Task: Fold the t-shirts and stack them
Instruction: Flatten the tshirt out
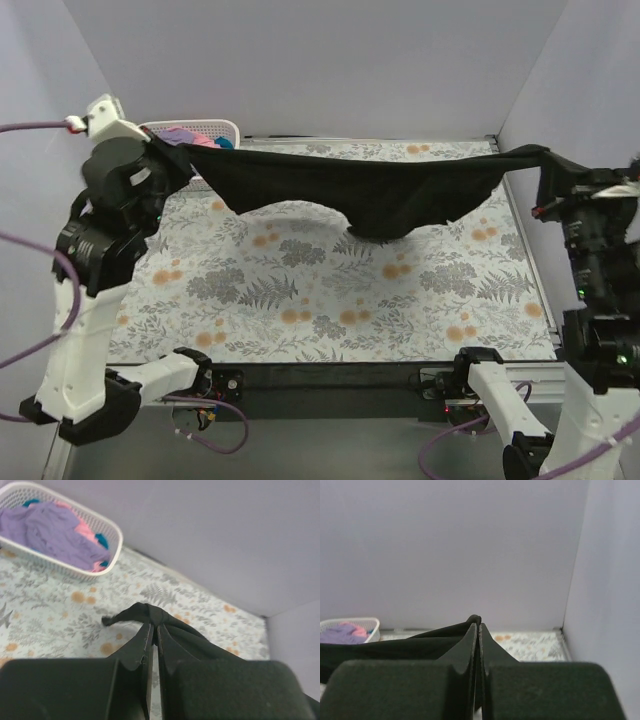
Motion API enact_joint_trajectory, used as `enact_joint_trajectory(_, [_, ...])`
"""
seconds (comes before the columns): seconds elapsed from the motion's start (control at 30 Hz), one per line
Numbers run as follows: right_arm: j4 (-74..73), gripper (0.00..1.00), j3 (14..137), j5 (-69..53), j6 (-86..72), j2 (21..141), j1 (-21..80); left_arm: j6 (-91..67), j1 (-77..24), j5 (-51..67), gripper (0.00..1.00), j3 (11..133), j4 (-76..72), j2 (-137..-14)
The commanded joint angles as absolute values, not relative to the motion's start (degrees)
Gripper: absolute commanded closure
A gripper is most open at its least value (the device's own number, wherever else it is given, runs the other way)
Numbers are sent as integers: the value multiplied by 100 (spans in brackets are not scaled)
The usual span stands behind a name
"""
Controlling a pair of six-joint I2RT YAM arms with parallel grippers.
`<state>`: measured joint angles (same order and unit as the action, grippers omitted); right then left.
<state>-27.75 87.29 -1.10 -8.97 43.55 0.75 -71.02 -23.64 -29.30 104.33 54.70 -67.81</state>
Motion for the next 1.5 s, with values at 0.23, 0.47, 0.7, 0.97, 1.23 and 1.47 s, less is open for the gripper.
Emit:
enact_joint_trajectory(0.23, [-2980,99,10985,317,176,4605,114,-6645,-2329,-1961,100,11486,5668,-6319])
enact_joint_trajectory(0.47, [-2787,99,10830,-272,343,5386,123,-6592,-2329,-2250,100,11077,5557,-6960])
enact_joint_trajectory(0.7, [-1550,99,8748,-861,237,6212,123,-6609,-1944,-2295,100,8932,4150,-8013])
enact_joint_trajectory(0.97, [-53,99,7761,-1098,-113,8503,123,-6741,-1204,-1846,100,8770,3051,-10466])
enact_joint_trajectory(1.23, [229,99,7735,-1098,-475,10159,105,-6680,-923,-1512,100,9105,2848,-12066])
enact_joint_trajectory(1.47, [229,99,7656,-1230,-650,10266,62,-6513,-774,-1266,100,9184,2672,-12094])
